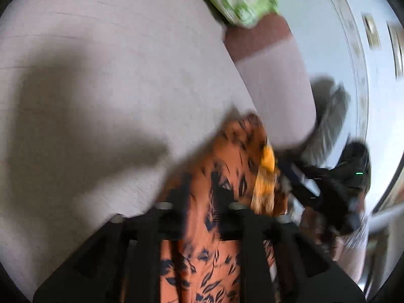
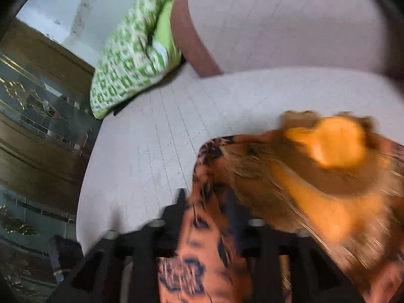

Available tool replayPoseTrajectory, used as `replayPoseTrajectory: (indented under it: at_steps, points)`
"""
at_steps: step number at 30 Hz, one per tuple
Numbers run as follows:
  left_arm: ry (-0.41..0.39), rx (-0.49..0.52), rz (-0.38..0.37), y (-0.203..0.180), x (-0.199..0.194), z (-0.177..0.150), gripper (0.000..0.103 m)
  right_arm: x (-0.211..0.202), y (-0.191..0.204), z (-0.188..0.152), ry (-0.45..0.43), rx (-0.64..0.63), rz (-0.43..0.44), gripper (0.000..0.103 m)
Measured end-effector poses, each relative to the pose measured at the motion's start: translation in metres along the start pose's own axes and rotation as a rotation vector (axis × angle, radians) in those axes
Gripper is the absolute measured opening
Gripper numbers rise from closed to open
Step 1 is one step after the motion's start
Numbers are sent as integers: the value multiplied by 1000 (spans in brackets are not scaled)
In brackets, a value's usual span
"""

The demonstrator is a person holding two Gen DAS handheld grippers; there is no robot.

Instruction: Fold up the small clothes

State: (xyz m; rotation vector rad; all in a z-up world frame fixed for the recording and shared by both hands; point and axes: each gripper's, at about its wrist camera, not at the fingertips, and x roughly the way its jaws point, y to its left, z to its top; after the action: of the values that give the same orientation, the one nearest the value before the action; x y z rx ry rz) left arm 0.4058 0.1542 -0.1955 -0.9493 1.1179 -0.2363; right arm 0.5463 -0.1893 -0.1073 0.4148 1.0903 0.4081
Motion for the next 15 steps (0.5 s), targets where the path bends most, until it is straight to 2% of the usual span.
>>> replayPoseTrajectory:
  at_steps: [1, 2, 4, 9, 12, 14, 15]
  points:
    - [19, 20, 15, -5, 6, -4, 43, -18, 1, -12, -18, -13, -2, 43]
    - [42, 38, 48, -10, 14, -9, 44, -30, 3, -23, -14, -29, -9, 43]
    - [86, 61, 82, -10, 28, -17, 44, -49, -3, -57, 22, -39, -37, 43]
    - [47, 117, 139, -21, 32, -18, 44, -89, -24, -164, 23, 30, -82, 43]
    - [46, 188, 211, -29, 30, -24, 44, -107, -41, -235, 55, 105, -91, 43]
    - [34, 237, 236, -40, 21, -36, 44, -111, -44, -268, 84, 136, -67, 43]
    - [42, 261, 242, -46, 12, -44, 44, -115, -44, -283, 95, 132, -92, 43]
